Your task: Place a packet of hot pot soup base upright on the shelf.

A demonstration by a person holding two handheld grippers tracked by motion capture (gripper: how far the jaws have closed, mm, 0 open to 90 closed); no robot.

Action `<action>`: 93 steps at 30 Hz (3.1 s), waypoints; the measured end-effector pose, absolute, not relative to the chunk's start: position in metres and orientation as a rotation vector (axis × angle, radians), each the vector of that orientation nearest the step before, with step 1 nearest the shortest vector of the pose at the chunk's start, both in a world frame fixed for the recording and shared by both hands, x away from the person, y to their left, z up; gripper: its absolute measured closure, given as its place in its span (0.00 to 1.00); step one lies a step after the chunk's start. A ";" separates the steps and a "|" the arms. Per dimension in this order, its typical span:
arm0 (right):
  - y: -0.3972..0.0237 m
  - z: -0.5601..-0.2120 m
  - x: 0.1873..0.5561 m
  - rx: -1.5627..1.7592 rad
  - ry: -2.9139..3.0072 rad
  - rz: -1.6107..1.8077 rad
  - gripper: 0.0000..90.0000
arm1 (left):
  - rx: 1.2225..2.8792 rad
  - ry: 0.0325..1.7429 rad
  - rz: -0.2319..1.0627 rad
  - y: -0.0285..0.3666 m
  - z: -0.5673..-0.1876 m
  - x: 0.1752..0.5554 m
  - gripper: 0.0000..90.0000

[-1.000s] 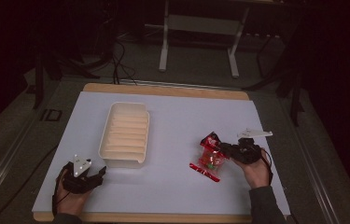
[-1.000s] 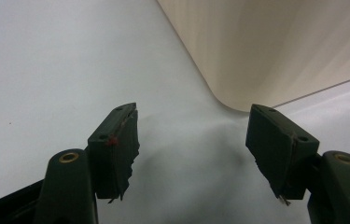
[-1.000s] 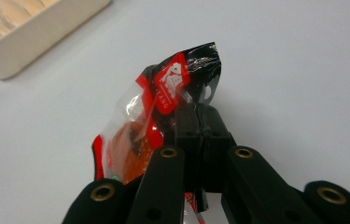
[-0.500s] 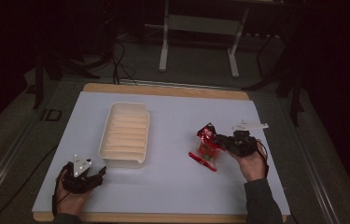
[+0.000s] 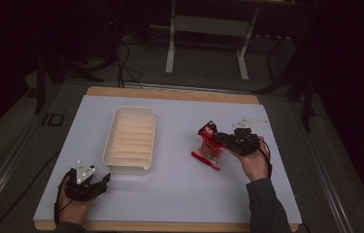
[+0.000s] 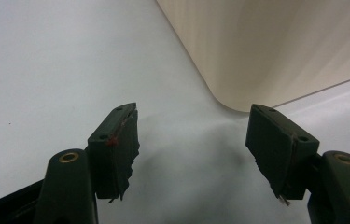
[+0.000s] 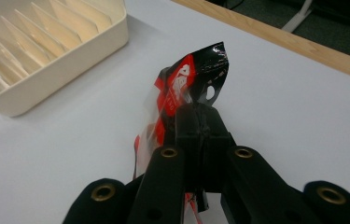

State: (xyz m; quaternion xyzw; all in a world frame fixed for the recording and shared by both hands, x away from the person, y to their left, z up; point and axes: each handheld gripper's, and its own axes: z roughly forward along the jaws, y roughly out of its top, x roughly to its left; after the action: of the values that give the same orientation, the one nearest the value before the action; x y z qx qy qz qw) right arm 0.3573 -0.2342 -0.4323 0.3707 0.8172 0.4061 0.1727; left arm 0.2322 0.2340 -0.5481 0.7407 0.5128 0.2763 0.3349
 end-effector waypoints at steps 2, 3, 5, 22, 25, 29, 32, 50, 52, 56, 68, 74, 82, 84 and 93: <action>-0.231 -0.431 0.359 1.038 2.322 1.155 0.99 | 1.933 1.338 0.721 0.234 -0.548 0.232 0.38; -0.230 -0.431 0.361 1.032 2.325 1.155 0.99 | 1.933 1.337 0.721 0.234 -0.548 0.232 0.38; -0.227 -0.431 0.364 1.029 2.327 1.158 0.99 | 1.932 1.338 0.720 0.234 -0.548 0.232 0.38; -0.204 -0.421 0.377 0.930 2.344 1.157 0.99 | 1.933 1.336 0.719 0.234 -0.548 0.232 0.38; -0.201 -0.419 0.379 0.915 2.345 1.167 0.99 | 1.933 1.336 0.719 0.234 -0.548 0.232 0.38; -0.194 -0.415 0.381 0.893 2.345 1.164 0.99 | 1.931 1.336 0.719 0.234 -0.548 0.232 0.38; -0.190 -0.413 0.383 0.881 2.345 1.164 0.99 | 1.930 1.336 0.717 0.234 -0.548 0.232 0.38; -0.169 -0.405 0.395 0.830 2.341 1.197 0.99 | 1.929 1.335 0.716 0.234 -0.548 0.232 0.38; -0.165 -0.404 0.396 0.818 2.342 1.207 0.99 | 1.929 1.335 0.716 0.234 -0.548 0.232 0.38; -0.160 -0.403 0.397 0.808 2.345 1.199 0.99 | 1.929 1.336 0.716 0.234 -0.548 0.232 0.38; -0.139 -0.399 0.403 0.767 2.356 1.198 0.99 | 1.919 1.341 0.710 0.235 -0.548 0.232 0.38; -0.130 -0.396 0.404 0.713 2.354 1.227 0.99 | 1.914 1.344 0.706 0.236 -0.548 0.232 0.38; -0.119 -0.396 0.407 0.702 2.359 1.235 0.99 | 1.914 1.343 0.706 0.236 -0.548 0.232 0.38; -0.116 -0.395 0.408 0.700 2.360 1.237 0.99 | 1.913 1.344 0.706 0.236 -0.548 0.232 0.38; -0.106 -0.390 0.411 0.672 2.359 1.246 0.99 | 1.915 1.343 0.706 0.236 -0.548 0.232 0.38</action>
State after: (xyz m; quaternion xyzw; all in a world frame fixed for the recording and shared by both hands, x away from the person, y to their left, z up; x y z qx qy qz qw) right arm 0.4105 -0.1059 -0.3904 0.2398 0.8412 0.4442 0.1938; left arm 0.2320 0.2358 -0.5480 0.7364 0.5164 0.2716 0.3424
